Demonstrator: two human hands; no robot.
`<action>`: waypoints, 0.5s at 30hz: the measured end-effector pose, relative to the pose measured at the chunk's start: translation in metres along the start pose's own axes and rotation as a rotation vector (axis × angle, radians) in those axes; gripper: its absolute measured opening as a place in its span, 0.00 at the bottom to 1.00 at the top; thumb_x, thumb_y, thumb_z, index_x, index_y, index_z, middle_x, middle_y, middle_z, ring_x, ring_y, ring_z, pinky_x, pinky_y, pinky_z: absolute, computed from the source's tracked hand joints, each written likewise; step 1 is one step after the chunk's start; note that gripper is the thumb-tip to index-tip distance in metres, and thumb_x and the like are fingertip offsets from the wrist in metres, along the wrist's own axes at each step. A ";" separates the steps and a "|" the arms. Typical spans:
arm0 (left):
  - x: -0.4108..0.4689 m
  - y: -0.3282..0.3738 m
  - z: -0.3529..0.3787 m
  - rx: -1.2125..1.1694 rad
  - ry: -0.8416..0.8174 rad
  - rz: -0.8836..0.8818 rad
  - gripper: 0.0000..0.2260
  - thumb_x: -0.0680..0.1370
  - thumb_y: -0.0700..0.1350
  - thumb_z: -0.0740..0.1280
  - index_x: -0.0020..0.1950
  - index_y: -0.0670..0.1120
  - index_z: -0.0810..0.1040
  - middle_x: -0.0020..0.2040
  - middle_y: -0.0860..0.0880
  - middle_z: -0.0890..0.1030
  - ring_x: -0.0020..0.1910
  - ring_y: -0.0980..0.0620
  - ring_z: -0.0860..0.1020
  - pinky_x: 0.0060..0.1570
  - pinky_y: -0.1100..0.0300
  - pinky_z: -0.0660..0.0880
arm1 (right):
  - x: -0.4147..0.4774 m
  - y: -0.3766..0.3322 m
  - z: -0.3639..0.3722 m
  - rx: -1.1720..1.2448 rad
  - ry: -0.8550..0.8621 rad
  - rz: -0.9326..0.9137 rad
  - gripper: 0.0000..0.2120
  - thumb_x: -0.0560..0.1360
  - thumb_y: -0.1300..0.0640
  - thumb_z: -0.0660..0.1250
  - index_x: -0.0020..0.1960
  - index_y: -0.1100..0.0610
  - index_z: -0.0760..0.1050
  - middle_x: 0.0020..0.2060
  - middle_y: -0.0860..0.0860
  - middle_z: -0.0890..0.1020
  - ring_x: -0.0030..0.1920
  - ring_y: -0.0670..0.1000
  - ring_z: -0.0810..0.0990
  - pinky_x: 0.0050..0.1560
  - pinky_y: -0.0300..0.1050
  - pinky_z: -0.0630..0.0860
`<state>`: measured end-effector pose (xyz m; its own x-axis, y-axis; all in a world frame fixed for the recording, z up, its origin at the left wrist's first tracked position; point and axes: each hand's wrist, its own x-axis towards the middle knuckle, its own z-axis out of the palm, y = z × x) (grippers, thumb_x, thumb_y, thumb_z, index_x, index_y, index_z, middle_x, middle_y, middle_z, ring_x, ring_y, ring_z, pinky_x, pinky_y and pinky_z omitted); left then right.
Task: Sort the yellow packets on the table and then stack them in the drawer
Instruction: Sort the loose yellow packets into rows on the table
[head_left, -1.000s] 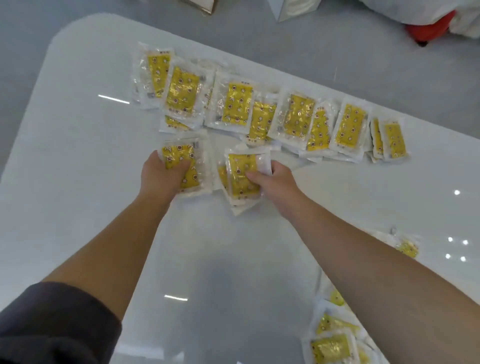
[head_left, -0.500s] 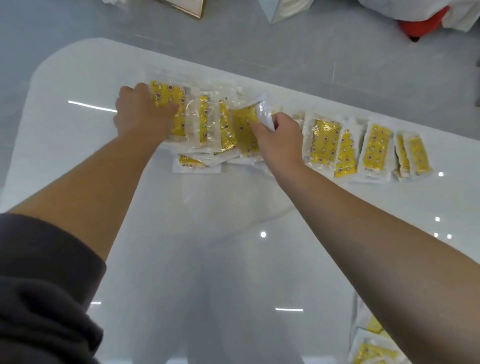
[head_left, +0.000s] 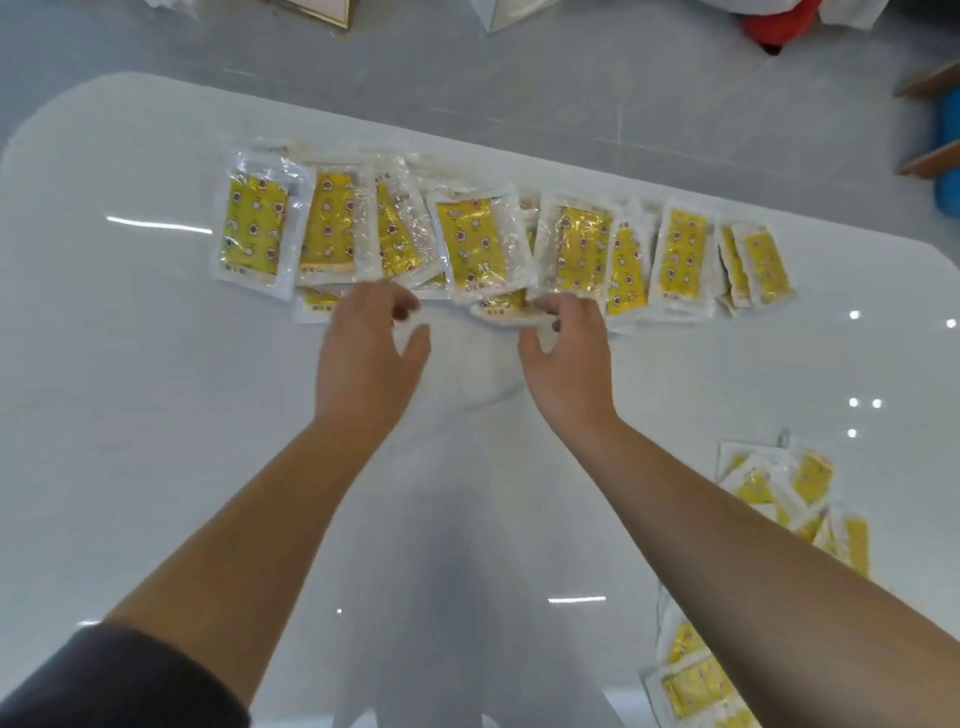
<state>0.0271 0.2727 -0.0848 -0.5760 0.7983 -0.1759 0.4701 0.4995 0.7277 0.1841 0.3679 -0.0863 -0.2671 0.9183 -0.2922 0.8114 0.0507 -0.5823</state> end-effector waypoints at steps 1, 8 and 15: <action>-0.018 0.005 0.009 -0.005 -0.060 -0.015 0.06 0.75 0.41 0.69 0.51 0.46 0.76 0.47 0.51 0.75 0.47 0.51 0.74 0.50 0.58 0.71 | -0.010 0.009 -0.006 0.018 -0.033 0.013 0.13 0.74 0.60 0.67 0.59 0.54 0.74 0.55 0.49 0.76 0.54 0.50 0.76 0.59 0.49 0.73; -0.149 0.034 0.078 0.049 -0.522 -0.133 0.02 0.76 0.48 0.67 0.46 0.54 0.74 0.43 0.57 0.77 0.43 0.58 0.76 0.44 0.63 0.72 | -0.086 0.108 -0.059 -0.046 -0.206 -0.021 0.07 0.74 0.62 0.64 0.50 0.54 0.77 0.44 0.45 0.80 0.45 0.47 0.78 0.50 0.42 0.74; -0.249 0.085 0.164 0.110 -0.657 -0.284 0.04 0.77 0.50 0.66 0.50 0.53 0.74 0.47 0.57 0.76 0.45 0.57 0.75 0.47 0.61 0.75 | -0.147 0.234 -0.136 -0.194 -0.410 -0.062 0.06 0.76 0.60 0.63 0.50 0.53 0.77 0.43 0.45 0.79 0.46 0.47 0.78 0.49 0.46 0.77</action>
<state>0.3198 0.1714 -0.0878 -0.1810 0.6527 -0.7357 0.4466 0.7210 0.5298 0.4839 0.2982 -0.0761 -0.4702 0.6818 -0.5604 0.8594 0.2093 -0.4665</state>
